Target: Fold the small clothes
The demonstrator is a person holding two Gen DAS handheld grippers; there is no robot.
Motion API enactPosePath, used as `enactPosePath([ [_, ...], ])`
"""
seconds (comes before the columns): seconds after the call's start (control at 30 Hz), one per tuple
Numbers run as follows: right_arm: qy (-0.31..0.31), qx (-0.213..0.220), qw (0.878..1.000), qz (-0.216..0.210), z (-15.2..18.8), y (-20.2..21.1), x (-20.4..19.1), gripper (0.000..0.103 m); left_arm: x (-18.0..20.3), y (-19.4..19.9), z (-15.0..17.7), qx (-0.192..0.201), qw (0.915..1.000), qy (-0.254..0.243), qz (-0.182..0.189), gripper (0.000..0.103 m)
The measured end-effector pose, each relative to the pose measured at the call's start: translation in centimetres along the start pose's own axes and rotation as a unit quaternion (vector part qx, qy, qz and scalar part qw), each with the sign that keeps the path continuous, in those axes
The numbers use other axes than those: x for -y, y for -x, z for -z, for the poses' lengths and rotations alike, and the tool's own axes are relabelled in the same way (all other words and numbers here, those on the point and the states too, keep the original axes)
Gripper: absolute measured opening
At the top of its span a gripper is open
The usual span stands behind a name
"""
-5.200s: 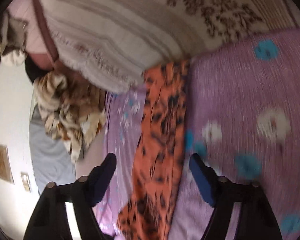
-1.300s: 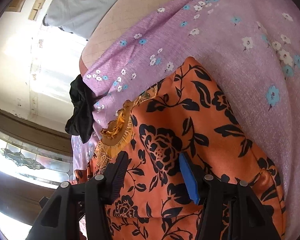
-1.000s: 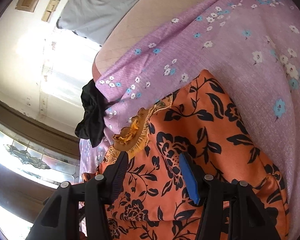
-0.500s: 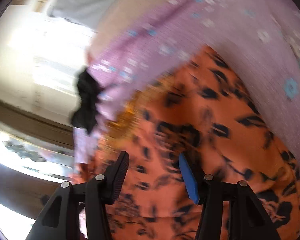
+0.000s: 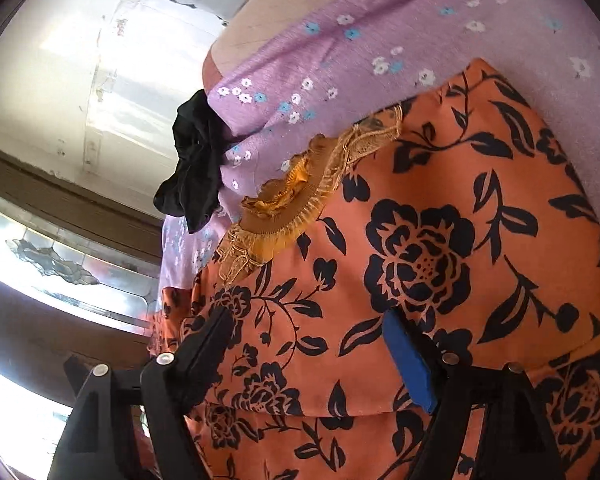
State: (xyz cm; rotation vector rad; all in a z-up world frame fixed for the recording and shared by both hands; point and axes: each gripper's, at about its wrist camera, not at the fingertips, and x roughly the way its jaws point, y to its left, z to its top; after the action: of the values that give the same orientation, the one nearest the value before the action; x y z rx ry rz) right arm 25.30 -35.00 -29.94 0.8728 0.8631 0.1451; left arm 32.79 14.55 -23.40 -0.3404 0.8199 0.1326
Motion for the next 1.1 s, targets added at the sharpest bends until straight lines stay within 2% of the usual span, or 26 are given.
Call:
enactPosePath([
  [0.07, -0.004, -0.005, 1.000, 0.006, 0.1, -0.3, 0.1, 0.081, -4.2, -0.1, -1.4, 0.012, 0.9976, 0.065, -0.021, 0.068],
  [0.17, -0.015, -0.014, 1.000, 0.002, 0.4, -0.8, 0.5, 0.081, -9.9, -2.4, -2.5, -0.016, 0.9871, 0.157, -0.024, 0.068],
  [0.27, -0.007, -0.016, 1.000, 0.009, 0.5, -1.3, 0.4, 0.080, -12.7, -4.8, -3.3, -0.031, 0.9785, 0.204, -0.005, 0.068],
  [0.33, 0.000, -0.019, 1.000, 0.013, 0.5, -1.7, 0.2, 0.080, -13.8, -6.6, -4.2, -0.041, 0.9739, 0.222, 0.025, 0.068],
  [0.4, 0.005, -0.021, 1.000, 0.016, 0.7, -1.8, 0.2, 0.080, -14.2, -7.6, -4.7, -0.037, 0.9712, 0.233, 0.034, 0.067],
  [0.47, 0.012, -0.021, 1.000, 0.021, 0.8, -2.0, 0.0, 0.080, -13.8, -8.2, -5.6, -0.027, 0.9727, 0.227, 0.041, 0.066],
  [0.5, 0.014, -0.020, 0.999, 0.022, 0.8, -2.0, 0.0, 0.080, -13.6, -8.9, -6.2, -0.029, 0.9736, 0.221, 0.052, 0.061],
  [0.53, 0.015, -0.020, 0.999, 0.022, 0.7, -2.0, 0.0, 0.080, -13.4, -9.6, -6.5, -0.032, 0.9738, 0.218, 0.058, 0.046],
  [0.57, 0.016, -0.020, 0.999, 0.023, 0.7, -2.1, -0.1, 0.080, -13.3, -10.1, -6.8, -0.033, 0.9746, 0.216, 0.048, 0.038],
  [0.6, 0.016, -0.020, 0.999, 0.022, 0.6, -2.1, -0.1, 0.080, -13.4, -10.8, -7.2, -0.032, 0.9756, 0.214, 0.039, 0.022],
  [0.63, 0.015, -0.020, 0.999, 0.021, 0.6, -2.2, -0.1, 0.080, -13.2, -11.2, -7.3, -0.031, 0.9776, 0.206, 0.030, 0.011],
  [0.77, 0.015, -0.019, 0.999, 0.021, 0.4, -2.1, -0.1, 0.080, -12.4, -10.9, -7.9, -0.023, 0.9828, 0.183, 0.014, 0.006],
  [0.9, 0.008, -0.003, 1.000, 0.019, 0.0, -1.3, 0.0, 0.080, -8.3, -7.8, -9.0, 0.022, 0.9936, 0.110, -0.015, 0.005],
  [1.0, 0.009, 0.026, 0.999, 0.018, -0.5, 0.3, 0.2, 0.080, -3.5, -4.1, -9.6, 0.060, 0.9973, 0.042, 0.002, 0.005],
  [1.1, 0.002, 0.055, 0.998, 0.017, -1.0, 2.1, 0.4, 0.080, 2.5, 0.6, -8.3, 0.097, 0.9941, -0.038, 0.030, 0.005],
])
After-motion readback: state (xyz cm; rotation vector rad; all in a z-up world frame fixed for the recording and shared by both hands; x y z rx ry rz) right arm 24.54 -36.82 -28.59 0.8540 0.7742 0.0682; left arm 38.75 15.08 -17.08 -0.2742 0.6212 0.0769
